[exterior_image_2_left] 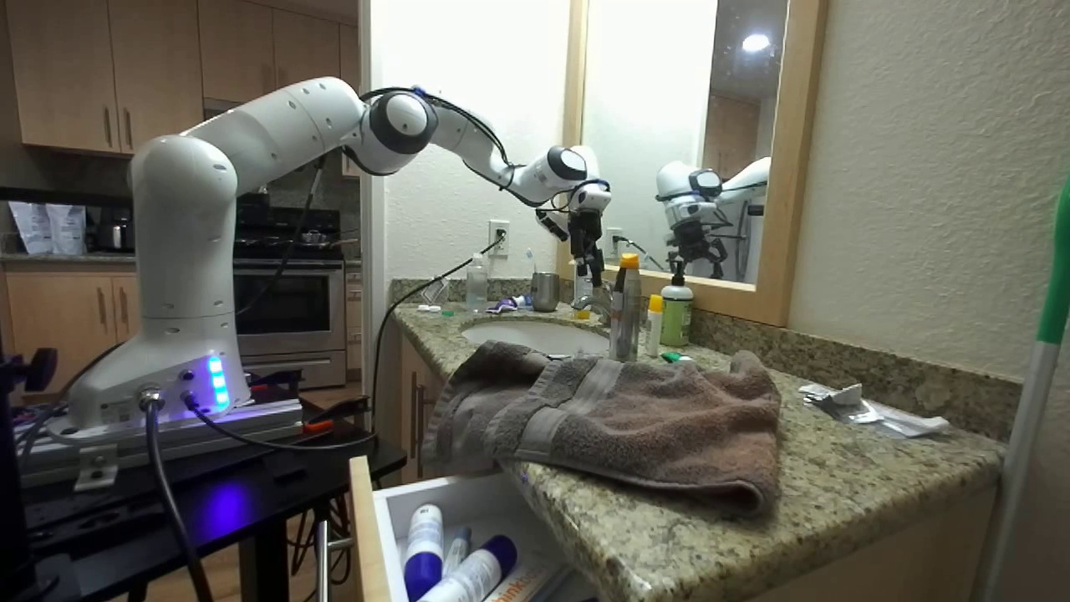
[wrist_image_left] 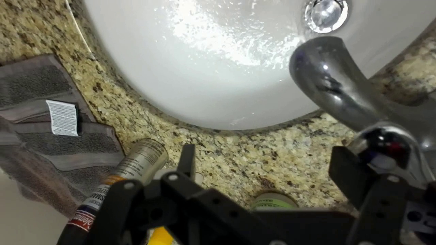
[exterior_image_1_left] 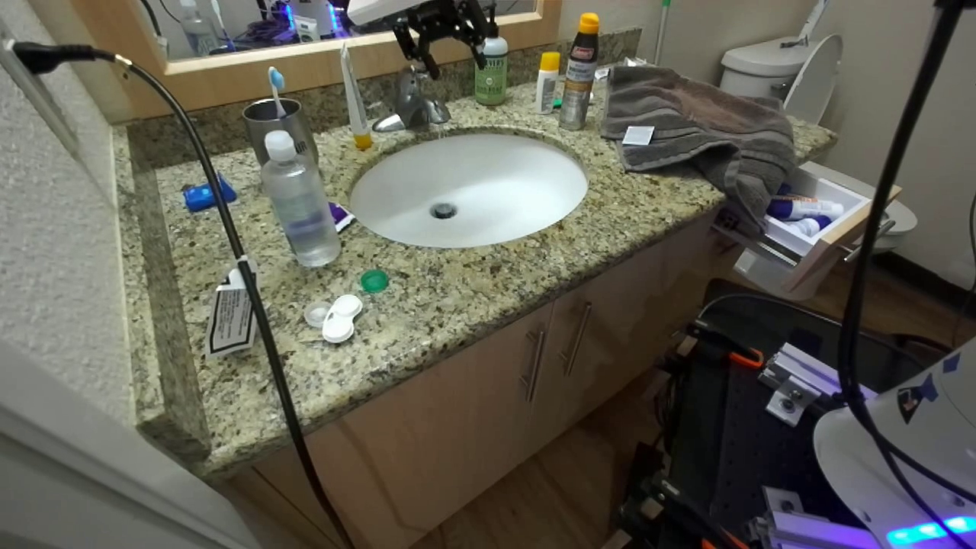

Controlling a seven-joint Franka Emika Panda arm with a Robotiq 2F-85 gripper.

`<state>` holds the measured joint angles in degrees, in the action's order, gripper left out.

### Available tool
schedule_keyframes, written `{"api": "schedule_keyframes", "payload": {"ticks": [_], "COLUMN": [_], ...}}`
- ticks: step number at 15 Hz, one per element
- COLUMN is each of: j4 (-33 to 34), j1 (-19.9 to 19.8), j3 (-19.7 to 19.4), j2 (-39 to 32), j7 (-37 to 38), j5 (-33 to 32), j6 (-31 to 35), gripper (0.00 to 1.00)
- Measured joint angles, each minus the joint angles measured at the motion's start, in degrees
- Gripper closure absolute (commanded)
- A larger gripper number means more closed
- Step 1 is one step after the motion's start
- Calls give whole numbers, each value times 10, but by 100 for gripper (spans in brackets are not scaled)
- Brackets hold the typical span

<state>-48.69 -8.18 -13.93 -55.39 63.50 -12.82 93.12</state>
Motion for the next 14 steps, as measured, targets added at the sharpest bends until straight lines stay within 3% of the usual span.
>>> {"api": "schedule_keyframes", "payload": {"ticks": [7, 14], "j4": [15, 9], "j1": [0, -18], "j3": [0, -1], "j2": [-6, 34], "j7": [-10, 63], "j5": [-5, 24], "j6": [-37, 92], "gripper": [0, 0]}}
